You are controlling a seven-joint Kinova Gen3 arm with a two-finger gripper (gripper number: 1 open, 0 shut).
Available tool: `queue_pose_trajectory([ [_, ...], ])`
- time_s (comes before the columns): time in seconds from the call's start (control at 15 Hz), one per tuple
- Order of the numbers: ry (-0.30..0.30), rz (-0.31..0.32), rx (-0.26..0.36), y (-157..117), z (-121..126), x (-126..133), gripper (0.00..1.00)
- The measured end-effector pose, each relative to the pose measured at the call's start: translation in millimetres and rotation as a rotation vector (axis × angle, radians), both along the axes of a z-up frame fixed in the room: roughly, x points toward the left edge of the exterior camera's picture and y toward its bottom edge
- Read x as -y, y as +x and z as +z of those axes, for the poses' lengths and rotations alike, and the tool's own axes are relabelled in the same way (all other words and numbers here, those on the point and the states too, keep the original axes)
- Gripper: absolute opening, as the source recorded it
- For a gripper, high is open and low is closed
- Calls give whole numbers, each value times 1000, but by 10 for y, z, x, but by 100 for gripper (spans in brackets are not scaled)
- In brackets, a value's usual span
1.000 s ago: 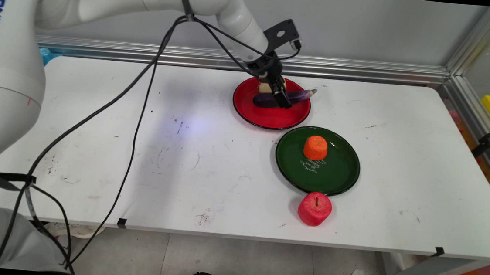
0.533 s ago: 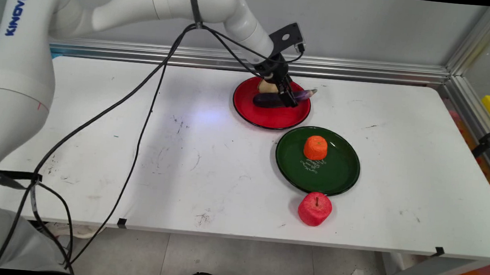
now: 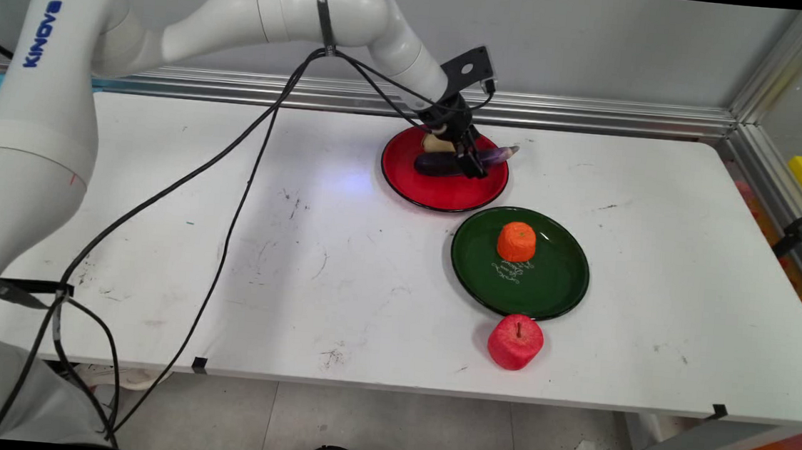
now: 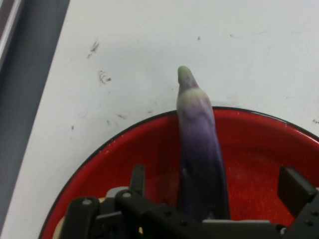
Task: Pick up the eggplant from the red plate
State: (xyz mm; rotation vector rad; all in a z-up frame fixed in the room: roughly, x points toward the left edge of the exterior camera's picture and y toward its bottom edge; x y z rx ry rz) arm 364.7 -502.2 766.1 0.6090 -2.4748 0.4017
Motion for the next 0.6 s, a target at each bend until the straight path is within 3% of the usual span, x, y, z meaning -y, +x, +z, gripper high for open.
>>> queue_pose_trajectory([
  [0.4,7,-33,-2,15,-81,45,100],
  [0.47,10,-39,-2,16,-91,47,0],
  [0.6,16,-50,-1,14,-101,47,0],
])
